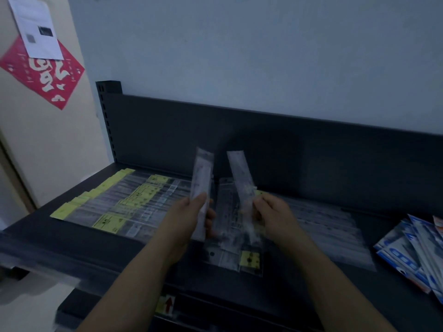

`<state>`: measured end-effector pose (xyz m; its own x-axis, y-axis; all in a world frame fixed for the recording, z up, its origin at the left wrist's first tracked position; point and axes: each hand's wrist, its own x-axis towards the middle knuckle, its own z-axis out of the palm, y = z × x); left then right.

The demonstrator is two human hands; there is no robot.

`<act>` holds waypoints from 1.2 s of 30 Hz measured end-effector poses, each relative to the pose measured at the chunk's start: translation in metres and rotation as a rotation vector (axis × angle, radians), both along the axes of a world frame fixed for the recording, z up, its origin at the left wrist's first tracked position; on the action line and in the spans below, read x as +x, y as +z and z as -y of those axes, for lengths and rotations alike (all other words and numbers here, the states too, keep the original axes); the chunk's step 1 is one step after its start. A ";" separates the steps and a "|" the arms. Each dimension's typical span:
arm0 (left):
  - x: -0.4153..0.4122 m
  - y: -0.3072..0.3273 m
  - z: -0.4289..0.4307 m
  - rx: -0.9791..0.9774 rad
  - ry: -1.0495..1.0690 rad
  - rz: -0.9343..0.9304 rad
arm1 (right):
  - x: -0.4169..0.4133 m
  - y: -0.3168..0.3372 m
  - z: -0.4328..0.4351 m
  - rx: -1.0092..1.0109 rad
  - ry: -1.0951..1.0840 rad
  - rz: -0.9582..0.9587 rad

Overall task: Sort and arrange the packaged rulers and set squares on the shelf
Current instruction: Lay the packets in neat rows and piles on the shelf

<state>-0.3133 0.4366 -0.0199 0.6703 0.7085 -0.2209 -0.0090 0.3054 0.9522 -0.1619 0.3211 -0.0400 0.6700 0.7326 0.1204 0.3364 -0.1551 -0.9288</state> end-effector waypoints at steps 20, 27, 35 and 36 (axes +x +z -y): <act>-0.047 0.009 -0.011 0.007 -0.310 -0.055 | 0.014 0.010 -0.026 0.133 0.054 -0.321; -0.017 0.003 -0.017 -0.025 -0.012 -0.013 | 0.008 0.000 -0.036 -0.150 -0.044 -0.117; 0.017 -0.011 -0.019 -0.059 -0.078 -0.063 | -0.003 -0.003 -0.047 -0.157 -0.033 -0.313; 0.016 -0.010 -0.019 -0.068 -0.075 -0.048 | -0.005 -0.004 -0.048 -0.152 -0.046 -0.317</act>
<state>-0.2972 0.4559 -0.0303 0.7080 0.6392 -0.3001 0.0612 0.3678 0.9279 -0.1665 0.3693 -0.0436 0.6893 0.6942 -0.2073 0.0240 -0.3079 -0.9511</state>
